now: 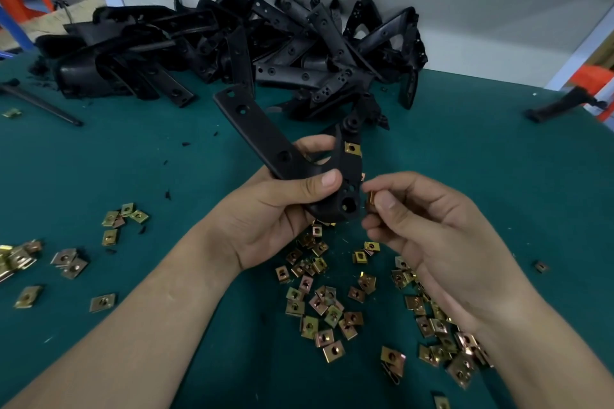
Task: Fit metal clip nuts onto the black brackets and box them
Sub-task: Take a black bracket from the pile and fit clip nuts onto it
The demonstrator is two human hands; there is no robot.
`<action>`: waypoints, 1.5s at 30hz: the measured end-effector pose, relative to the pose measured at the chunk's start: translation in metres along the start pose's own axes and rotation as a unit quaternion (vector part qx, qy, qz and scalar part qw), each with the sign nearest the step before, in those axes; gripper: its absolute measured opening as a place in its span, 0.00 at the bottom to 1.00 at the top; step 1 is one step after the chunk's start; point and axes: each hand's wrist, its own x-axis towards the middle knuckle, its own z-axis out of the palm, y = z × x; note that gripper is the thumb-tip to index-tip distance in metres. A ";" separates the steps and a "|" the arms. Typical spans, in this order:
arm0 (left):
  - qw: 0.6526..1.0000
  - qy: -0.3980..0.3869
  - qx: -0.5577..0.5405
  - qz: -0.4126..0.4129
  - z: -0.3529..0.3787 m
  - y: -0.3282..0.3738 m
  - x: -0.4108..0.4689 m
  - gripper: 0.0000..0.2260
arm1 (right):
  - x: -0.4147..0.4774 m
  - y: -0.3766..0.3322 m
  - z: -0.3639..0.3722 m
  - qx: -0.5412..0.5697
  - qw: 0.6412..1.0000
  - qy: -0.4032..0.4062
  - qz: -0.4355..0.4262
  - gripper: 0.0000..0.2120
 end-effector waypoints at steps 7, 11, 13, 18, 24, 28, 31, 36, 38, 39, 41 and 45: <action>1.000 -0.010 -0.001 0.004 -0.001 0.001 0.000 0.19 | -0.001 0.000 -0.001 -0.029 0.999 -0.002 -0.014 0.09; 1.000 -0.027 -0.011 0.006 -0.003 0.000 0.000 0.21 | -0.001 0.001 0.000 -0.012 1.000 0.005 -0.010 0.13; 0.999 -0.035 -0.012 0.005 -0.003 -0.001 0.000 0.21 | 0.000 0.001 0.001 0.007 1.000 0.006 -0.004 0.16; 0.998 -0.055 0.008 -0.008 -0.004 -0.002 -0.001 0.25 | 0.000 0.000 0.002 0.049 0.999 0.003 0.004 0.19; 0.997 -0.070 0.003 -0.017 -0.006 -0.001 -0.002 0.25 | 0.001 0.000 0.002 0.093 0.995 -0.012 0.018 0.15; 0.998 -0.058 -0.009 -0.017 -0.006 -0.003 -0.002 0.24 | 0.000 -0.001 0.001 0.090 0.996 -0.018 0.010 0.14; 0.998 -0.055 -0.007 -0.015 -0.006 -0.004 -0.001 0.21 | 0.000 0.000 0.001 0.090 0.996 -0.023 0.007 0.15; 0.999 -0.048 0.005 -0.014 -0.006 -0.003 0.000 0.25 | 0.000 -0.001 0.002 0.100 0.995 -0.021 0.008 0.18; 0.999 -0.052 0.000 -0.014 -0.006 -0.003 0.001 0.26 | 0.000 -0.001 0.002 0.103 0.994 -0.021 0.008 0.16; 0.998 -0.053 -0.003 -0.014 -0.006 -0.003 0.001 0.26 | 0.000 -0.001 0.001 0.104 0.994 -0.022 0.008 0.15; 0.999 -0.051 -0.007 -0.014 -0.006 -0.003 0.001 0.27 | 0.000 -0.001 0.001 0.105 0.994 -0.021 0.010 0.14; 0.998 -0.054 -0.001 -0.013 -0.006 -0.003 0.000 0.26 | -0.001 0.000 0.000 0.109 0.994 -0.030 0.012 0.12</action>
